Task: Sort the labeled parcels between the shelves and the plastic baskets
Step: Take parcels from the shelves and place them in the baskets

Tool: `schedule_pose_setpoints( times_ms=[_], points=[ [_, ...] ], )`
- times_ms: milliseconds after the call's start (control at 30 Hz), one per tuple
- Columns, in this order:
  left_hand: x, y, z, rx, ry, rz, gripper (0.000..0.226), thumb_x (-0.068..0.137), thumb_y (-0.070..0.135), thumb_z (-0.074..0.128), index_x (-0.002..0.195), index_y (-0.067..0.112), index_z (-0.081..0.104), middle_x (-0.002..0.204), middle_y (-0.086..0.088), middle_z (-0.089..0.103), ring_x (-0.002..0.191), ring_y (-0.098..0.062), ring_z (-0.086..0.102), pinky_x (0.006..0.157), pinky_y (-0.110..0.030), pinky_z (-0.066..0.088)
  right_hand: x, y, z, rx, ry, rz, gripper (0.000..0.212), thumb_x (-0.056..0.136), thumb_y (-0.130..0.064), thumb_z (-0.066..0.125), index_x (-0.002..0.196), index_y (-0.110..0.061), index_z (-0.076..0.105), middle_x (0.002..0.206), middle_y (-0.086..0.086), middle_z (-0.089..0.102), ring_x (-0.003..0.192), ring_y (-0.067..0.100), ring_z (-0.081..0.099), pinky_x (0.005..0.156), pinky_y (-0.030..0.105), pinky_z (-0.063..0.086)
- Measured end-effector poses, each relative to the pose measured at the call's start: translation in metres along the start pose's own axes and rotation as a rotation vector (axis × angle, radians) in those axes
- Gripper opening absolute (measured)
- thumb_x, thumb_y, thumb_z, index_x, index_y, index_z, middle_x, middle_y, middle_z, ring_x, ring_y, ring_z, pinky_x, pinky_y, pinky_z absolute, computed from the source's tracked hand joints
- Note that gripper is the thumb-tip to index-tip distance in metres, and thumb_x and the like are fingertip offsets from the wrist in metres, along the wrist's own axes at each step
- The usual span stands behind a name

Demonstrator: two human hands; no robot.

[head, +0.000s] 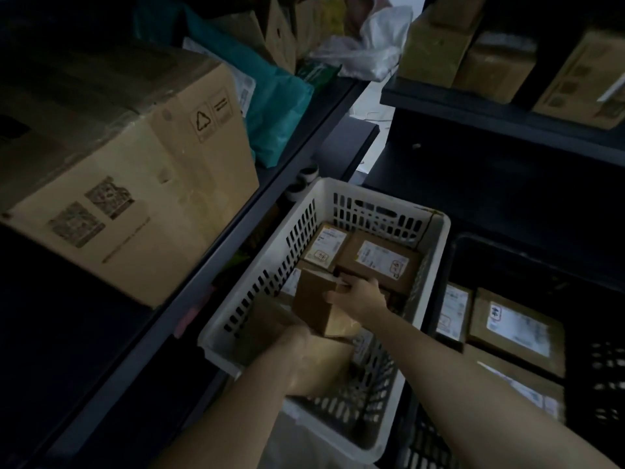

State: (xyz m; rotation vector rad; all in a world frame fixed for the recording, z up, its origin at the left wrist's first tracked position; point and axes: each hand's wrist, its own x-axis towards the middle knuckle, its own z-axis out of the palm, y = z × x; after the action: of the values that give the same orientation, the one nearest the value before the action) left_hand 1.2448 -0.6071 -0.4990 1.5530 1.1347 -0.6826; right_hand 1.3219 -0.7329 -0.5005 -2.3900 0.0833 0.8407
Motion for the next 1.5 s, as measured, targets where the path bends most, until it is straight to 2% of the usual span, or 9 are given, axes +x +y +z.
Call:
schedule_pose_setpoints(
  times_ms=[167,300,433,567,700,800,1067,1233,1500],
  points=[
    [-0.007,0.004,0.001,0.427,-0.046,0.121,0.061,0.1,0.02,0.04,0.152,0.019,0.007,0.147,-0.015,0.036,0.124,-0.031,0.047,0.096,-0.035,0.045,0.002,0.017,0.009,-0.05,0.035,0.026,0.071,0.087,-0.053,0.06,0.147,-0.023,0.038,0.147,0.011,0.03,0.133,0.029,0.034,0.096,0.035,0.042],
    [0.013,-0.001,-0.007,0.529,0.005,0.235,0.039,0.099,0.022,0.044,0.137,0.011,0.042,0.134,-0.008,0.049,0.123,-0.028,0.048,0.09,-0.033,0.041,0.007,0.032,0.012,-0.027,0.0,0.058,0.074,0.087,-0.053,0.059,0.149,-0.022,0.033,0.154,0.011,0.023,0.137,0.03,0.03,0.099,0.036,0.04],
    [0.034,-0.001,-0.015,0.567,-0.029,0.215,0.059,0.09,0.031,0.06,0.141,0.014,0.036,0.144,-0.013,0.037,0.129,-0.029,0.04,0.102,-0.036,0.036,0.015,0.042,0.015,0.019,0.0,0.067,0.074,0.088,-0.052,0.06,0.149,-0.022,0.033,0.153,0.012,0.019,0.134,0.031,0.036,0.102,0.037,0.041],
    [0.042,-0.004,-0.02,0.602,-0.108,0.264,0.036,0.087,0.037,0.062,0.116,0.023,0.046,0.133,-0.009,0.041,0.11,-0.024,0.044,0.089,-0.037,0.039,0.024,0.048,0.015,0.081,0.03,0.068,0.075,0.085,-0.056,0.062,0.146,-0.02,0.04,0.15,0.01,0.028,0.129,0.028,0.04,0.102,0.034,0.042],
    [0.046,-0.014,-0.039,1.11,-0.081,0.44,0.064,0.077,0.073,0.05,0.129,0.04,0.036,0.152,-0.001,0.018,0.142,-0.033,0.005,0.111,-0.056,0.011,0.029,0.052,0.009,0.147,-0.006,0.093,0.074,0.084,-0.055,0.065,0.145,-0.02,0.042,0.148,0.01,0.028,0.128,0.03,0.043,0.105,0.036,0.043],
    [0.054,-0.015,-0.051,1.465,-0.037,0.634,0.075,0.08,0.073,0.043,0.144,0.04,0.023,0.158,0.0,0.011,0.146,-0.03,-0.009,0.111,-0.061,-0.01,0.032,0.051,0.004,0.093,-0.033,0.061,0.07,0.087,-0.053,0.062,0.146,-0.02,0.041,0.146,0.01,0.031,0.137,0.03,0.031,0.11,0.04,0.038],
    [0.061,0.005,-0.019,1.595,-0.274,0.757,0.078,0.074,0.082,0.042,0.14,0.042,0.035,0.15,0.003,0.036,0.138,-0.023,0.027,0.112,-0.046,0.015,0.046,0.045,0.002,-0.007,-0.004,0.025,0.073,0.082,-0.058,0.062,0.143,-0.023,0.043,0.142,0.012,0.039,0.125,0.031,0.046,0.098,0.036,0.047],
    [0.056,0.018,0.001,1.633,-0.328,0.602,0.075,0.074,0.084,0.038,0.121,0.027,0.055,0.122,-0.002,0.058,0.113,-0.023,0.053,0.098,-0.044,0.033,0.05,0.051,0.0,0.092,0.049,0.004,0.066,0.084,-0.053,0.064,0.137,-0.017,0.05,0.131,0.009,0.051,0.127,0.027,0.042,0.092,0.033,0.046],
    [0.057,0.045,0.006,1.473,-0.547,0.385,0.048,0.08,0.053,0.057,0.112,0.018,0.065,0.113,-0.005,0.062,0.102,-0.021,0.059,0.091,-0.037,0.048,0.048,0.066,-0.008,0.147,0.108,0.004,0.07,0.074,-0.058,0.068,0.134,-0.023,0.054,0.131,0.007,0.05,0.118,0.026,0.05,0.096,0.036,0.049]
  ],
)
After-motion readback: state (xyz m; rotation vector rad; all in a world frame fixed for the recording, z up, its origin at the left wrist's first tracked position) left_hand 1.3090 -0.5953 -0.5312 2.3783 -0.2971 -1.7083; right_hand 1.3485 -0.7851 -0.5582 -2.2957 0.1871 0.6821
